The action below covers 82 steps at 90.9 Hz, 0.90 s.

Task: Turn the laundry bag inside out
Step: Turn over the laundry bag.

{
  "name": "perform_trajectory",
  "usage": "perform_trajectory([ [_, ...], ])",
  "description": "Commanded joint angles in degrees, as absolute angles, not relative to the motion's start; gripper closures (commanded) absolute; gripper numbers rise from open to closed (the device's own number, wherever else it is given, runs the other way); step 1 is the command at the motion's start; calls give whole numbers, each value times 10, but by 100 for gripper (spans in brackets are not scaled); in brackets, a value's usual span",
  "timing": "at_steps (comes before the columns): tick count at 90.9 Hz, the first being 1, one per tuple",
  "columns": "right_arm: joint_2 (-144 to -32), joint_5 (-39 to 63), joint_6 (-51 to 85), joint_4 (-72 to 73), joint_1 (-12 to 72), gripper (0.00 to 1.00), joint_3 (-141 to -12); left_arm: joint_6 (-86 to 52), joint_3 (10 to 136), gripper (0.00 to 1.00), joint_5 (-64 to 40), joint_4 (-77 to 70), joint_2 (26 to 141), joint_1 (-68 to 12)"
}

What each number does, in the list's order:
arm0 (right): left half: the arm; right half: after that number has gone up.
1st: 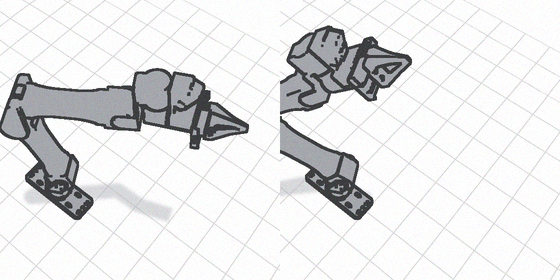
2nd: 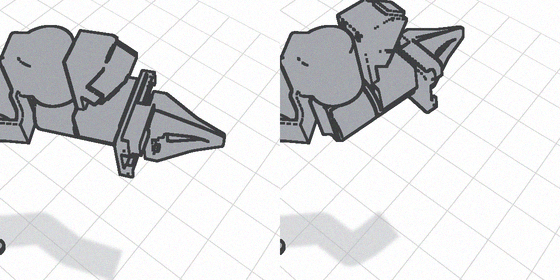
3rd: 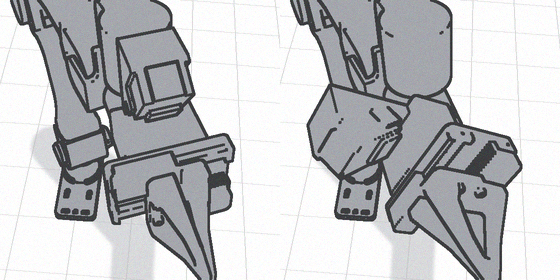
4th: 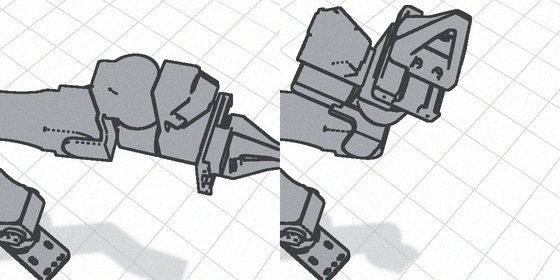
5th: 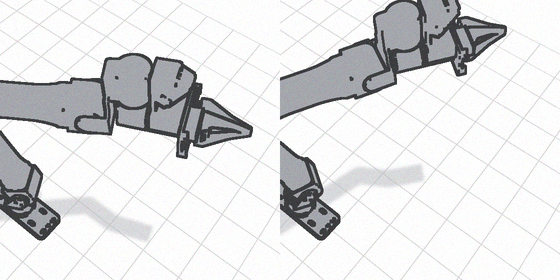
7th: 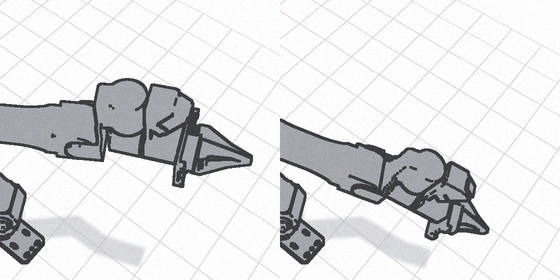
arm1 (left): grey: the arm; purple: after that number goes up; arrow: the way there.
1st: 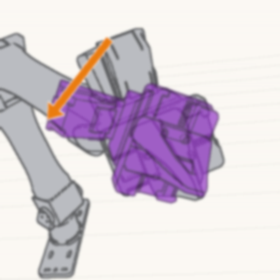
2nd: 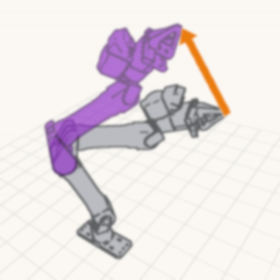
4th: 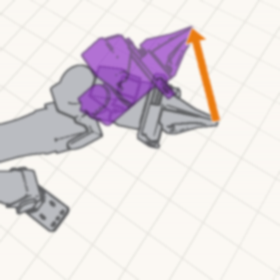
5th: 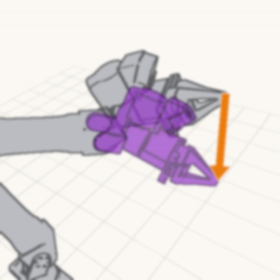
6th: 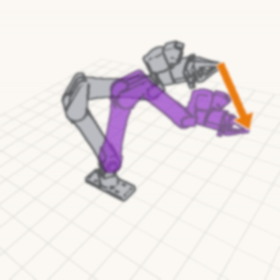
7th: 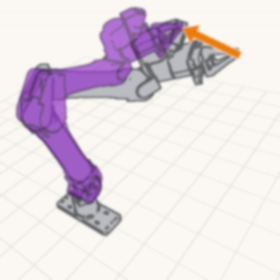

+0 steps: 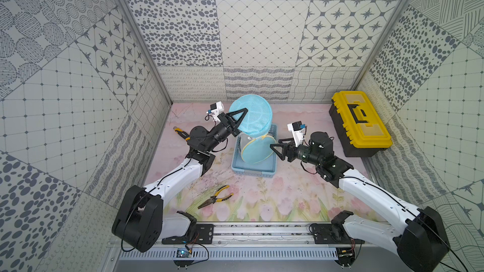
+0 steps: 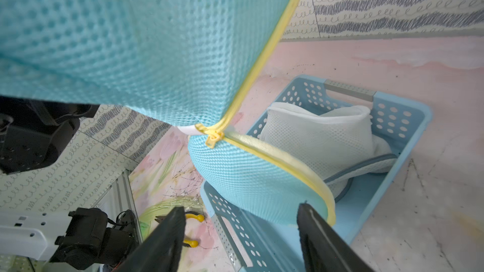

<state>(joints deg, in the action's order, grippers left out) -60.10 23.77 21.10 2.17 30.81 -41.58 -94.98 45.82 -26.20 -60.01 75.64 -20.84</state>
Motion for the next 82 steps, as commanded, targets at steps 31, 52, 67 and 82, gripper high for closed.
perform_trajectory([
  [31,-647,419,191,103,276,6,-505,-1024,508,100,-353,-668,760,-194],
  [52,-636,462,241,149,276,6,-549,-1011,504,100,-380,-642,762,-192],
  [67,-603,402,276,94,276,9,-547,-986,510,100,-393,-630,763,-185],
  [82,-618,386,345,89,278,13,-576,-934,527,100,-420,-573,754,-185],
])
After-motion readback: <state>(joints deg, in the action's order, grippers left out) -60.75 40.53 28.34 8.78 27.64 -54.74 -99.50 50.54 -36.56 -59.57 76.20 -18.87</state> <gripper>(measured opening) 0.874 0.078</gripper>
